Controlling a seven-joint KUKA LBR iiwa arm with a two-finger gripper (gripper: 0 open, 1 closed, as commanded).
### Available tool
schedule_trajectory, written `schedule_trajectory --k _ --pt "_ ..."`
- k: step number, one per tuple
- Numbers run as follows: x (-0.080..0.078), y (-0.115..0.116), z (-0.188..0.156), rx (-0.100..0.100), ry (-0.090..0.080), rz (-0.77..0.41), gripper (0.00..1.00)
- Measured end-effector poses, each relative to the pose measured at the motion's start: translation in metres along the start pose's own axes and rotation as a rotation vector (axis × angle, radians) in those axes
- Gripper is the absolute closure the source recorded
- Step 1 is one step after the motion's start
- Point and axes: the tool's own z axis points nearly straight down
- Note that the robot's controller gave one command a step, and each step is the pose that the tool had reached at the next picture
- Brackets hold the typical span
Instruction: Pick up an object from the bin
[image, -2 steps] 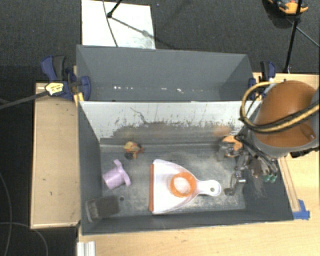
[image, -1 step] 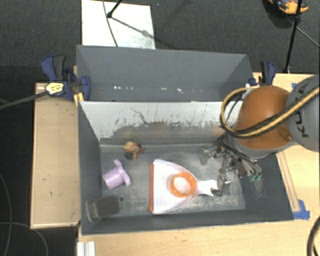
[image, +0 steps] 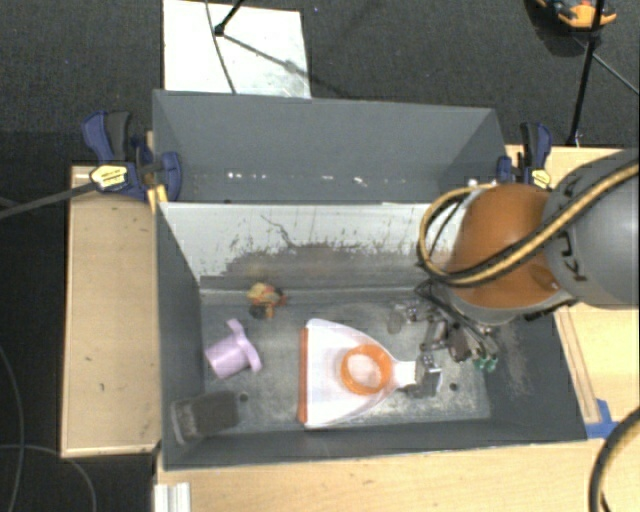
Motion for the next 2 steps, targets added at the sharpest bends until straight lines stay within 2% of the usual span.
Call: schedule_trajectory --k 1,2 --pt "0.018 0.03 0.019 0.0 0.0 0.117 0.0" --pt "0.021 0.034 0.046 0.0 0.002 0.019 1.0"
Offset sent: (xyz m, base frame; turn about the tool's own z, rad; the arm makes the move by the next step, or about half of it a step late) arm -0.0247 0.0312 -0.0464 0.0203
